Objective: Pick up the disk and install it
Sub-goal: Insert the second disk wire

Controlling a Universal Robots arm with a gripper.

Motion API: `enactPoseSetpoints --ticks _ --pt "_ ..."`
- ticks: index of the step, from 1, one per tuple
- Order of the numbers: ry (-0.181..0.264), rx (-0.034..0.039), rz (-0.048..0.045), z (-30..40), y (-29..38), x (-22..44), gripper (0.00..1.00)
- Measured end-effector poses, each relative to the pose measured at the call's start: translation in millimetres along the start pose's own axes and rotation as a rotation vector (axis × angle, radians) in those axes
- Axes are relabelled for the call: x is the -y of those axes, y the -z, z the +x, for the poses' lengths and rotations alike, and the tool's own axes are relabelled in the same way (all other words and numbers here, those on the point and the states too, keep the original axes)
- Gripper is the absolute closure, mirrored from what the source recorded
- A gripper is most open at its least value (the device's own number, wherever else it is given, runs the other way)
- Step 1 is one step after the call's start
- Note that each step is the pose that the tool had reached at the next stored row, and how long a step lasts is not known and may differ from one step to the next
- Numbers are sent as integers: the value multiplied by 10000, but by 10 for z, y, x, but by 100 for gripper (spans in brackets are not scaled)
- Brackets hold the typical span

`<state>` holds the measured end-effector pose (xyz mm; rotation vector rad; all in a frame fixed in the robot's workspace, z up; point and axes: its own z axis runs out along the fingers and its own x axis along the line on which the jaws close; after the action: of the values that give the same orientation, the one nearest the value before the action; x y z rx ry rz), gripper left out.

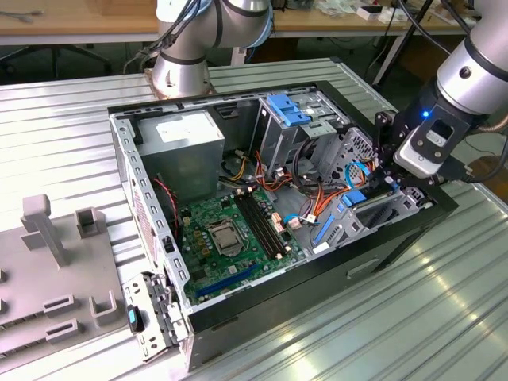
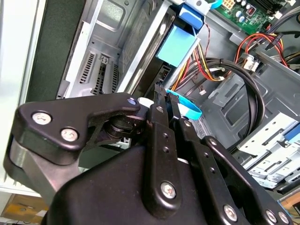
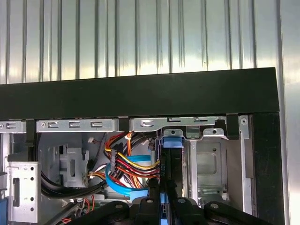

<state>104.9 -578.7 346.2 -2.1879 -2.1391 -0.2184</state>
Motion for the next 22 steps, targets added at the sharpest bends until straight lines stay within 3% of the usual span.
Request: enactPoseSetpoints --ticks 16,22 --pt "0 4 0 -12 -78 4 83" --pt "-1 -18 0 -12 -74 4 82"
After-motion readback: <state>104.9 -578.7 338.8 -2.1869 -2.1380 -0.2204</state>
